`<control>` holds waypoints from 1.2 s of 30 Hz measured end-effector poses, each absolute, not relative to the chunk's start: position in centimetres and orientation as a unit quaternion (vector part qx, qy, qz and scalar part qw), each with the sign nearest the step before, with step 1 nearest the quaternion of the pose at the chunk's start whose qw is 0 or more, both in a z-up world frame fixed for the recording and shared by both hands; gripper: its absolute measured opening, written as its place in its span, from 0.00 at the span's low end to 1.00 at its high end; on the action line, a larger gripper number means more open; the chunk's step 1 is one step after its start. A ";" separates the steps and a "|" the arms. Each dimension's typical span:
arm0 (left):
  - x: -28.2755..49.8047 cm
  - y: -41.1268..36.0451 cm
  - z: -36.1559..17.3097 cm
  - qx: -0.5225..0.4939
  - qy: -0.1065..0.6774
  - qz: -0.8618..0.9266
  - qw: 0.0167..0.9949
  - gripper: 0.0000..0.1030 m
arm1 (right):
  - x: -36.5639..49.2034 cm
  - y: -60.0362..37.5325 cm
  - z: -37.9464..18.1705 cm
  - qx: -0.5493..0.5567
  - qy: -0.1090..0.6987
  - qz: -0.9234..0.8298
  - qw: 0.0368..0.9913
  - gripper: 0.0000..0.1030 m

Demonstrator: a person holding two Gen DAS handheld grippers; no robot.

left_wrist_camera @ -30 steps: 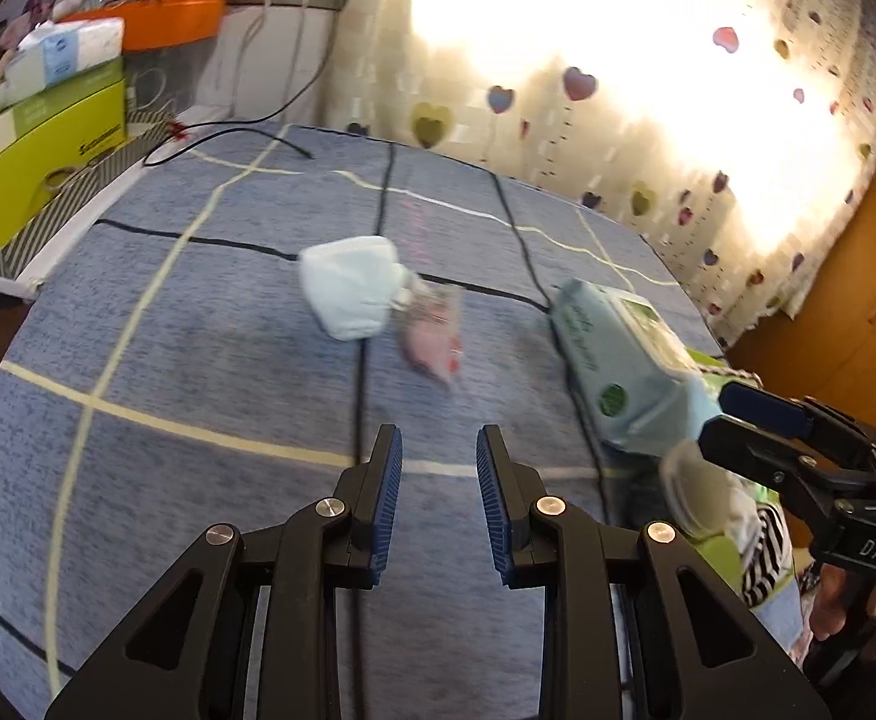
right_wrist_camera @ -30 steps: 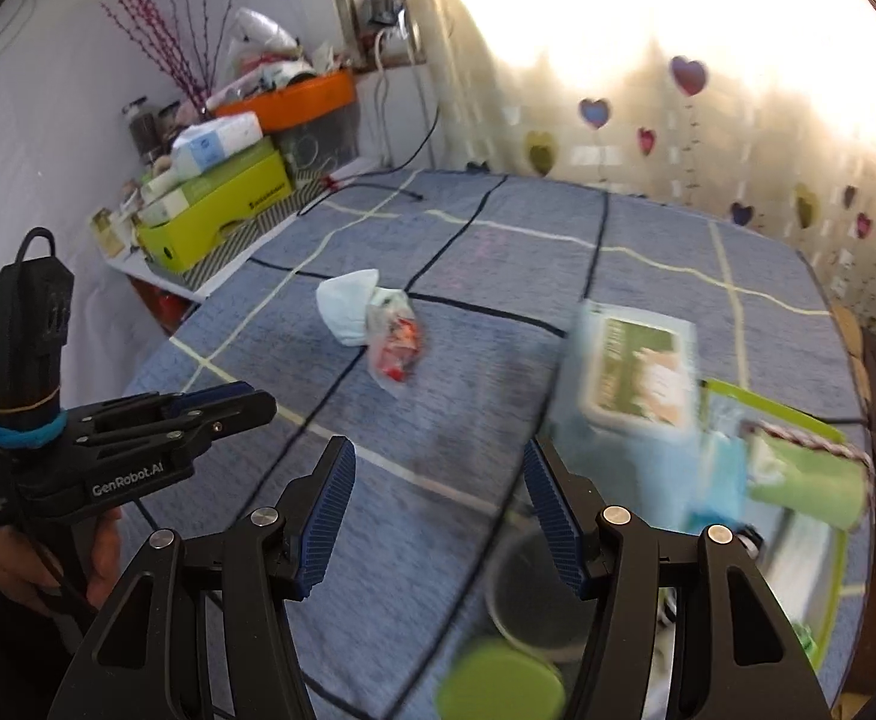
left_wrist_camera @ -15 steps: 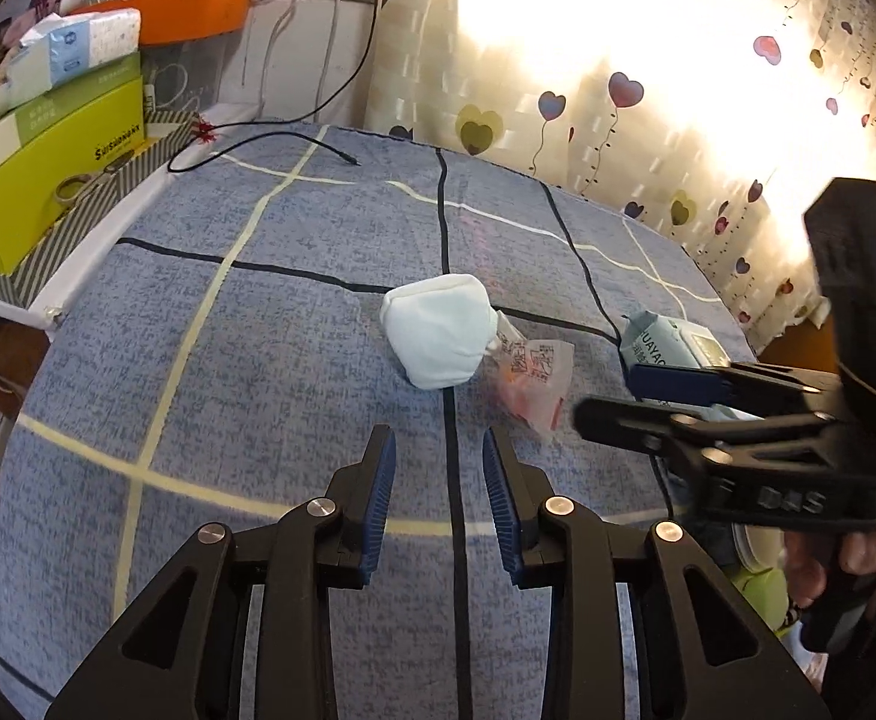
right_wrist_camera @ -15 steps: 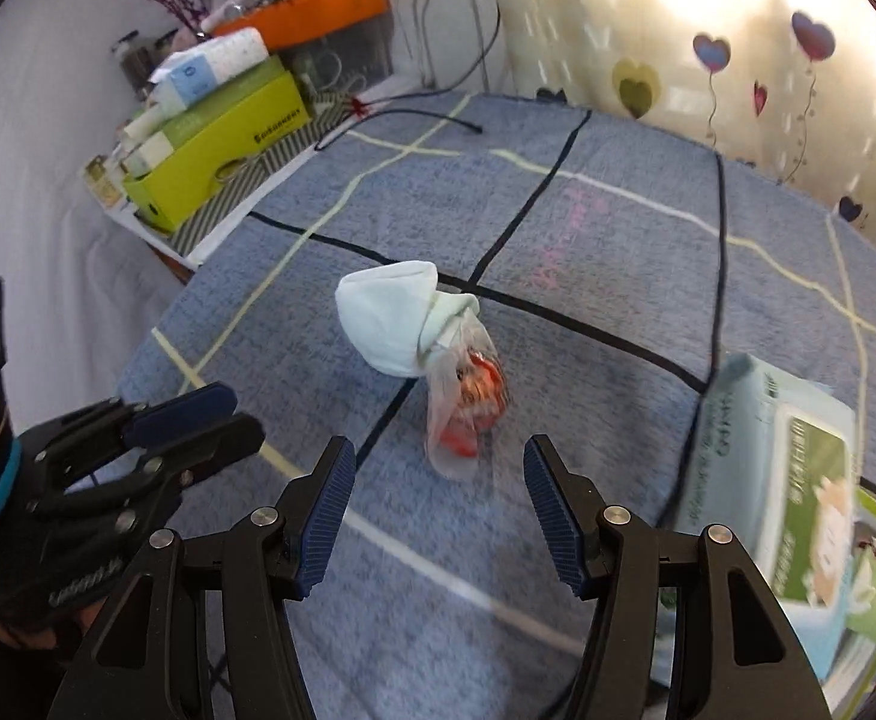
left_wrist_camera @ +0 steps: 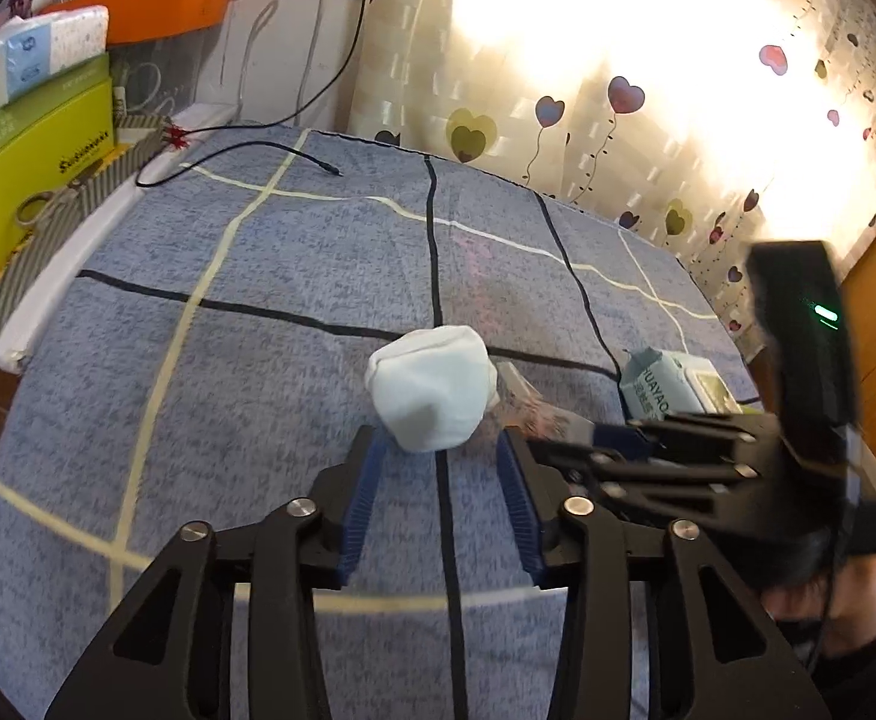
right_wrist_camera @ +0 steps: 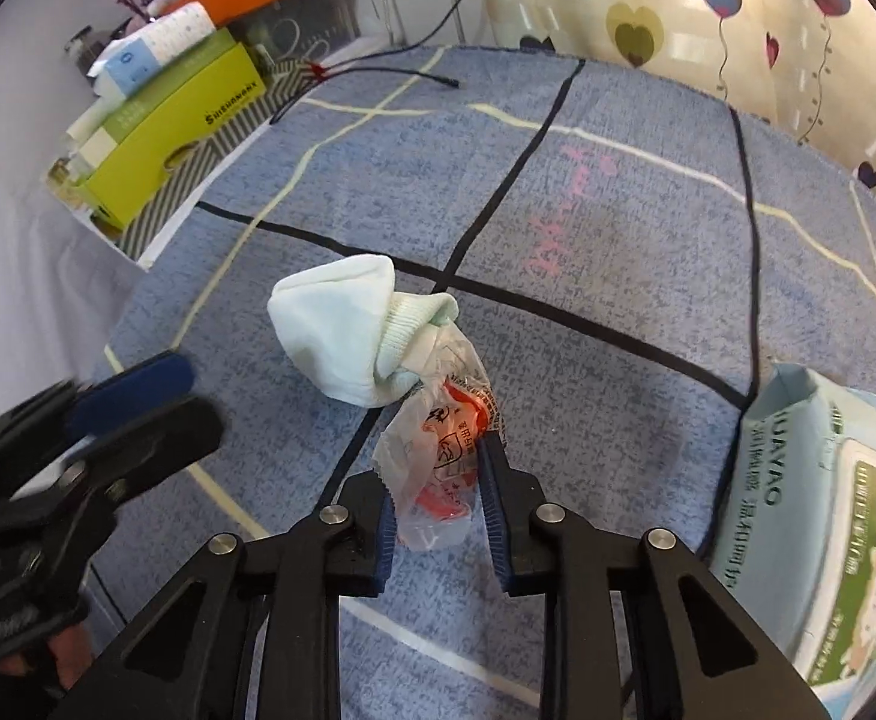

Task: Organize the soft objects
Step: 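Grasp the clear plastic bag with the right gripper while the left grasps the white mitten, then carry the white mitten and plastic bag over the white tray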

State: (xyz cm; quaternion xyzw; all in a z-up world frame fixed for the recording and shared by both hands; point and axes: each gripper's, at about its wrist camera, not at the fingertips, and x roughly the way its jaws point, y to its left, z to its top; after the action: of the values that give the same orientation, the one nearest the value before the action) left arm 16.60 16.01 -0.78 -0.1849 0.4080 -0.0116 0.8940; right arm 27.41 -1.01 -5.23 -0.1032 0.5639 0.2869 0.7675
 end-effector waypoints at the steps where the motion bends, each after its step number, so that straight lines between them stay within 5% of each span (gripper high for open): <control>1: 16.9 16.0 -0.9 -0.186 0.409 -0.014 0.894 0.42 | 27.2 -1.1 -4.9 -0.103 0.560 0.289 0.769 0.23; 5: 18.3 15.5 -1.5 -0.185 0.414 -0.021 0.891 0.49 | 26.6 -1.7 -3.4 -0.106 0.545 0.294 0.778 0.23; 22: 23.5 14.6 -4.5 -0.146 0.436 0.042 0.887 0.49 | 25.7 -4.6 -1.5 -0.081 0.526 0.288 0.796 0.23; 29: 23.9 14.8 -4.9 -0.135 0.432 0.052 0.890 0.24 | 25.4 -5.2 -1.0 -0.076 0.520 0.291 0.799 0.23; 36: 23.3 14.7 -4.4 -0.129 0.425 0.049 0.895 0.18 | 25.0 -5.9 -0.6 -0.070 0.517 0.292 0.802 0.22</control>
State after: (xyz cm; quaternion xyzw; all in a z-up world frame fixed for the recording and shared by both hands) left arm 23.28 14.70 -4.40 -0.1294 0.4250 0.0490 0.8946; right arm 25.03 -5.86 -0.63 -0.0702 0.5169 0.2920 0.8016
